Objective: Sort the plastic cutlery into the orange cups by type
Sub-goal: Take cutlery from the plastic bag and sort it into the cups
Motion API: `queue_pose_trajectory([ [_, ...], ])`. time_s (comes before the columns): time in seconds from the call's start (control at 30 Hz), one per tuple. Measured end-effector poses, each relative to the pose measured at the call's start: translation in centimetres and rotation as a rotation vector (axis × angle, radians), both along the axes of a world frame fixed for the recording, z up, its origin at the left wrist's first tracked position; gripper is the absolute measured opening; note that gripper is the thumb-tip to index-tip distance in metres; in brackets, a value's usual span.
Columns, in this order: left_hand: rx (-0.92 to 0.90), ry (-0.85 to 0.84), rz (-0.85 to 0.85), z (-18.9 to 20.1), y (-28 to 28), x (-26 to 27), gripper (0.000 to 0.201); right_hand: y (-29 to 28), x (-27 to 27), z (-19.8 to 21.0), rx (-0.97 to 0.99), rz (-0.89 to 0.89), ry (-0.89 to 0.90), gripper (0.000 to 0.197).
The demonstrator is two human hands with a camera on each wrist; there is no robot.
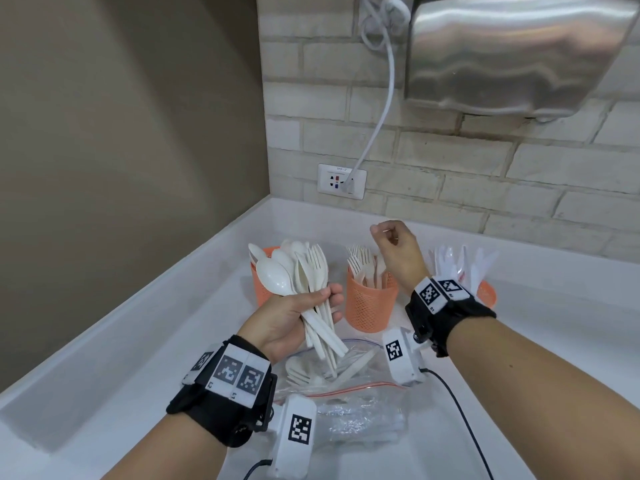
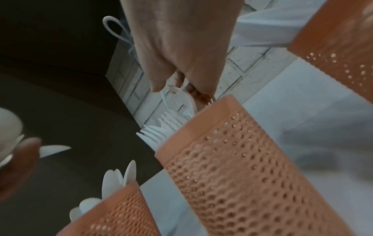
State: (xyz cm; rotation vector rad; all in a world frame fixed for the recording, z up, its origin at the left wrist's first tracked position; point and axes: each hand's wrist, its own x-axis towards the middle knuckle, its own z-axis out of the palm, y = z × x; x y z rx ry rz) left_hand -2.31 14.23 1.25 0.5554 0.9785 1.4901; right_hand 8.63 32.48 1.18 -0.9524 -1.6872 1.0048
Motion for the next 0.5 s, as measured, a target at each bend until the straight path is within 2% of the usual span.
queue_pose_trajectory([
  [0.07, 0.0, -0.007, 0.013, 0.0, 0.0, 0.0, 0.044, -0.1, 0.0, 0.2, 0.057, -0.026, -0.081, 0.03],
  [0.13, 0.006, -0.011, 0.037, 0.0, 0.0, 0.1, 0.043, -0.9, 0.1, 1.2, 0.23, -0.061, -0.103, 0.033],
  [0.23, 0.013, -0.016, 0.058, 0.3, 0.2, 0.4, 0.036, -3.9, -0.1, 3.6, 0.43, 0.05, -0.047, 0.012],
  [0.3, 0.016, 0.011, 0.08, 0.5, 0.4, 0.6, 0.024, -6.3, -0.3, 4.7, 0.401, 0.222, -0.088, 0.009],
  [0.37, 0.058, 0.004, 0.1, 0.6, 0.4, 0.8, 0.027, -8.2, -0.4, 5.0, 0.32, 0.352, -0.23, 0.012],
  [0.43, 0.101, -0.007, 0.112, 0.7, 0.4, 0.8, 0.032, -9.3, -0.4, 4.8, 0.25, 0.397, -0.404, 0.008],
  [0.5, 0.113, 0.012, 0.094, 0.7, 0.3, 0.8, 0.031, -9.9, -0.3, 4.4, 0.196, 0.376, -0.498, 0.008],
])
